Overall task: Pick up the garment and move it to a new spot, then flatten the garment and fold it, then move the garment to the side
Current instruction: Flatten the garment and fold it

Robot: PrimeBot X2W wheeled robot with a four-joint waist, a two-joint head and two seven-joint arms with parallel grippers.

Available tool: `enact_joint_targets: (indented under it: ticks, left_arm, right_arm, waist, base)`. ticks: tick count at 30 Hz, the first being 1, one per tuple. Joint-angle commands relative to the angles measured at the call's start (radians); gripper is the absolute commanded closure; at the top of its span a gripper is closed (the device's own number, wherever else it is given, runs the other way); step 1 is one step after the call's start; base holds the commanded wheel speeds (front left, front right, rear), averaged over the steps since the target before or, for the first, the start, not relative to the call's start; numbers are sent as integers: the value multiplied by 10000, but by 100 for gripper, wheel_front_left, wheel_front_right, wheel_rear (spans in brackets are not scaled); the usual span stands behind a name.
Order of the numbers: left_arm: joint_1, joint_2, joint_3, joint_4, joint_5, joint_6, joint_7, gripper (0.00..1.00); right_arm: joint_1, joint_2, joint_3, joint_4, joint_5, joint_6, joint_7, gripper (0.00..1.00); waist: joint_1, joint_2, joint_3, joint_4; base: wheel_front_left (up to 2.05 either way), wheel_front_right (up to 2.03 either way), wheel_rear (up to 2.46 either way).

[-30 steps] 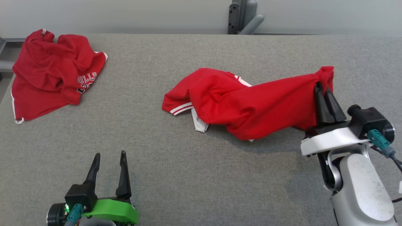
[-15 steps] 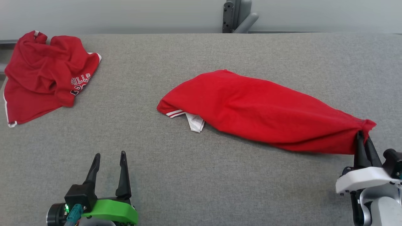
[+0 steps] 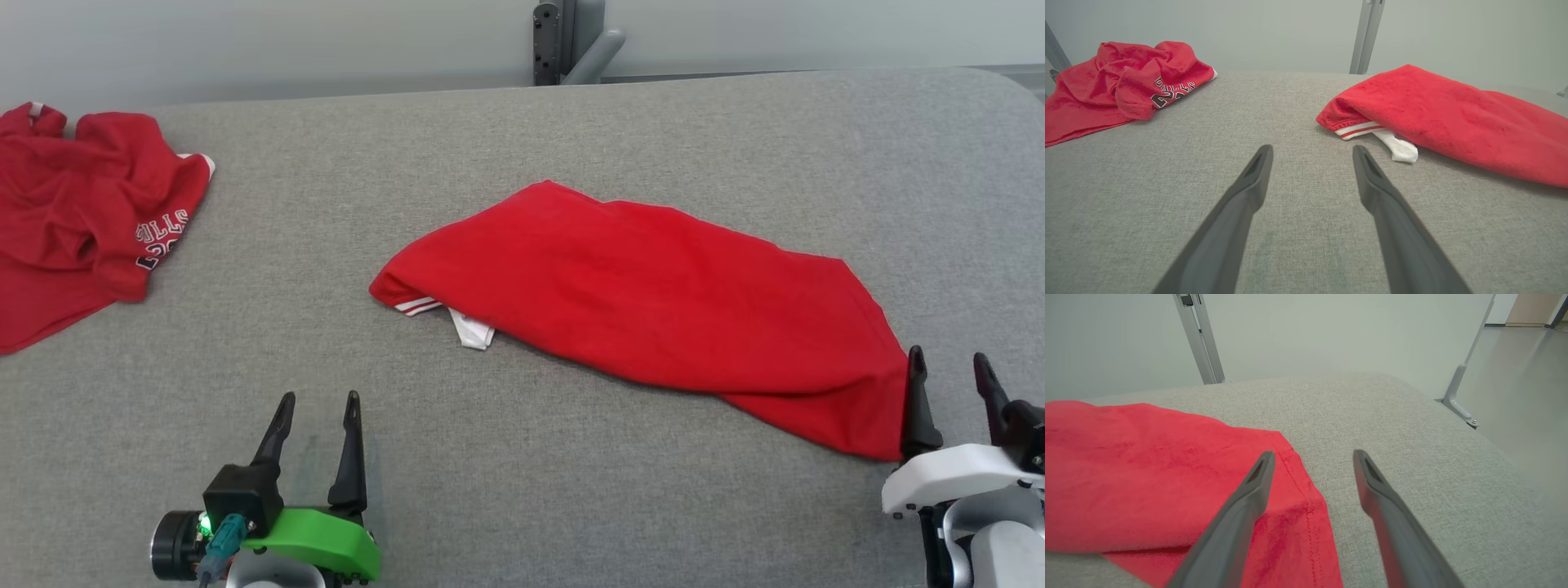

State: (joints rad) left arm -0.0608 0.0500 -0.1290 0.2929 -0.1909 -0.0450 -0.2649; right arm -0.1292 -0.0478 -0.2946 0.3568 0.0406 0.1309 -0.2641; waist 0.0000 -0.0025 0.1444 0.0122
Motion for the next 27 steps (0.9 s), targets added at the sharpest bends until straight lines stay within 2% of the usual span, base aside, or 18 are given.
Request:
enact_joint_targets:
  ticks: [1, 6, 15, 20, 27]
  left_arm:
    - [-239, 9, -19, 85, 58, -82, 3, 0]
    - [-1007, 10, -245, 840, 187, -259, 3, 0]
    - [-2894, 17, -520, 2821, -521, -525, 3, 0]
    - [-3764, 26, -373, 3862, -856, -401, 3, 0]
    - [-4465, 29, 432, 4948, -1743, -220, 3, 0]
  right_arm:
    - [-102, -46, -55, -150, 31, -3, 2, 0]
    - [-43, -36, -174, -1226, 203, -3, 1, 0]
    - [-88, -40, 686, -2200, 729, -3, 1, 0]
    - [-199, -39, 893, -2344, 919, -3, 0, 0]
    - [-290, -37, 869, -2444, 1011, -3, 0, 0]
  waist:
    - [0, 25, 10, -169]
    - [0, 25, 145, -604]
    - [0, 25, 757, -1499]
    - [0, 25, 1192, -1976]
    - [0, 25, 1519, -2386]
  base:
    - [0, 0, 0]
    - [0, 0, 0]
    - [0, 0, 0]
    - [0, 0, 0]
    - [0, 0, 0]
